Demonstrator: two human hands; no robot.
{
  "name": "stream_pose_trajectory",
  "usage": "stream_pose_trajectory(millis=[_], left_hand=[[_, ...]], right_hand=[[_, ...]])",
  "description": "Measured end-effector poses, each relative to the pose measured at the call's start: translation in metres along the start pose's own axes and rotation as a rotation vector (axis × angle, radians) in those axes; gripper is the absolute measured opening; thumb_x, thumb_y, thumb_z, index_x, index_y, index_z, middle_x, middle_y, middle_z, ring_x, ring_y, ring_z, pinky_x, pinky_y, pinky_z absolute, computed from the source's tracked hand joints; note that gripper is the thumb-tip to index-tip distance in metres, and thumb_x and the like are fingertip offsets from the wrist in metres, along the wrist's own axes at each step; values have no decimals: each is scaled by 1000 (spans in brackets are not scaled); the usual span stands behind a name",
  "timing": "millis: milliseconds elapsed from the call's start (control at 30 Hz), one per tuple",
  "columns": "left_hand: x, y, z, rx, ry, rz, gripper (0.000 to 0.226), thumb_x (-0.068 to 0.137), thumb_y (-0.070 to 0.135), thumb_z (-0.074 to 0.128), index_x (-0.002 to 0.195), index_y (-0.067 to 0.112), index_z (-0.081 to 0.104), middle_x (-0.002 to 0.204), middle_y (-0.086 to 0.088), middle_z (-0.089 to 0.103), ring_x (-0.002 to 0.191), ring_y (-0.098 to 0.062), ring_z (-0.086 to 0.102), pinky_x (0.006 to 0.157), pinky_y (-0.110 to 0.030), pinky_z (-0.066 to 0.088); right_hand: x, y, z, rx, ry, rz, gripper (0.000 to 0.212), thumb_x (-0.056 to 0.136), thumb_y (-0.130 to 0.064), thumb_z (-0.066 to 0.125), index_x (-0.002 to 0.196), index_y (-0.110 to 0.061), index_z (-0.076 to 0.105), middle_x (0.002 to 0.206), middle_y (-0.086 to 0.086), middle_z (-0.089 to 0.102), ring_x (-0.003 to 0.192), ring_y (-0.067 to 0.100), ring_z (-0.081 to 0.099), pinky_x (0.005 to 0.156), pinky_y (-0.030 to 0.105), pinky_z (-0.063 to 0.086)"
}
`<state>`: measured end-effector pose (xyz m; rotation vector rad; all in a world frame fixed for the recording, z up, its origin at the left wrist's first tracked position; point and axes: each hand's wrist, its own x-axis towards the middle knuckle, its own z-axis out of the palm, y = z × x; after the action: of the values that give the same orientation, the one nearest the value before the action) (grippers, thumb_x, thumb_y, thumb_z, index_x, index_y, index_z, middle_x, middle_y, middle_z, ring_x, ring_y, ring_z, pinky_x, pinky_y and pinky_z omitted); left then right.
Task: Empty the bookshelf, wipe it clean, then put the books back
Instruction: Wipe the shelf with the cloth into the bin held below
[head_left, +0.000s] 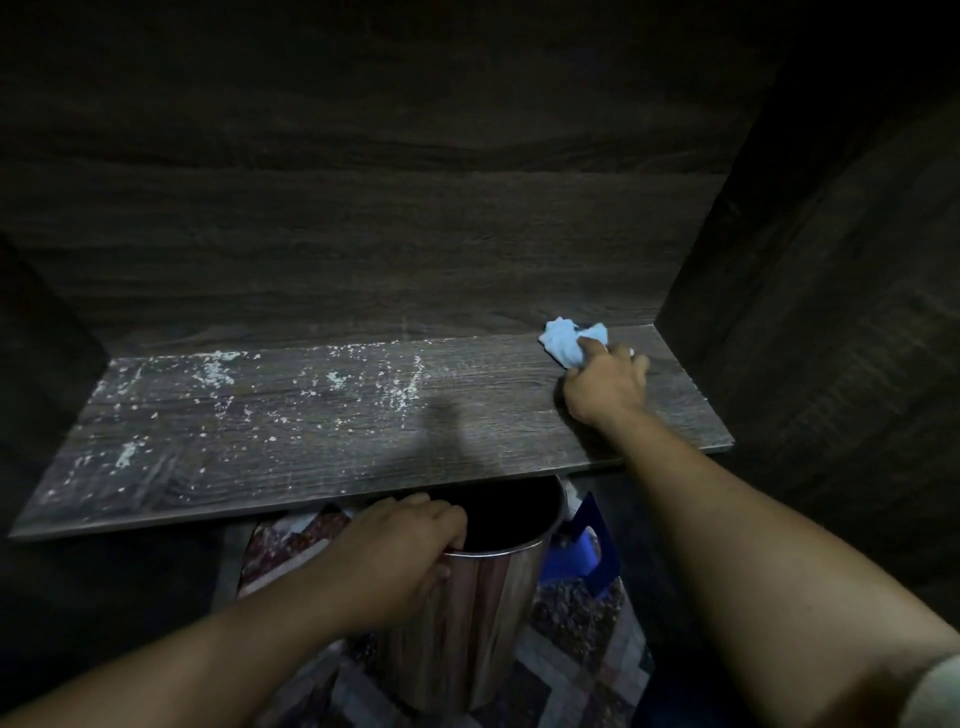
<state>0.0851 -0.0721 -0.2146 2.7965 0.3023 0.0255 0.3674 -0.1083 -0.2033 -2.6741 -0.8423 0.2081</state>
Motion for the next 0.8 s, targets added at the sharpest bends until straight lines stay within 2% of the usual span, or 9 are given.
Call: stream_pose_trajectory(millis=[167, 233, 333, 467, 567, 800], left_hand=[[-14, -7, -2, -29, -1, -32, 15, 87, 30, 55, 100, 28, 49, 100, 11, 54, 96, -11, 48, 76, -27, 32], [-17, -10, -3, -20, -13, -45, 14, 89, 31, 53, 102, 29, 48, 103, 12, 54, 99, -10, 45, 79, -27, 33], [-22, -14, -3, -26, -14, -55, 13, 88, 30, 53, 100, 29, 46, 102, 12, 53, 98, -10, 45, 80, -28, 35], [-29, -18, -4, -42, -6, -60, 13, 88, 28, 53, 98, 30, 45, 101, 11, 53, 98, -11, 45, 81, -29, 36], [-33, -21, -3, -44, 3, -60, 13, 86, 30, 51, 97, 31, 44, 101, 11, 54, 98, -12, 47, 81, -30, 37], [-39, -24, -2, 7, -15, -87, 17, 85, 26, 53, 102, 27, 48, 104, 8, 56, 100, -14, 48, 81, -30, 38]], right_hand=[[-8, -42, 18, -42, -77, -200, 53, 93, -23, 47, 145, -26, 38, 148, 17, 31, 132, 37, 24, 110, 40, 22], [-9, -56, 24, -40, -109, -249, 57, 92, -20, 48, 146, -30, 35, 149, 14, 30, 132, 36, 24, 109, 44, 25], [-8, -70, 32, -50, -149, -288, 60, 91, -20, 46, 148, -35, 31, 152, 9, 26, 133, 35, 22, 109, 48, 27], [-8, -80, 34, -70, -172, -349, 61, 93, -19, 43, 149, -37, 28, 155, 5, 24, 133, 35, 20, 109, 45, 23], [-11, -87, 34, -97, -185, -388, 62, 94, -19, 42, 151, -38, 26, 157, 5, 22, 136, 34, 17, 109, 43, 19], [-19, -100, 32, -204, -226, -411, 66, 92, -18, 45, 149, -45, 25, 157, 7, 20, 137, 35, 15, 111, 48, 16]])
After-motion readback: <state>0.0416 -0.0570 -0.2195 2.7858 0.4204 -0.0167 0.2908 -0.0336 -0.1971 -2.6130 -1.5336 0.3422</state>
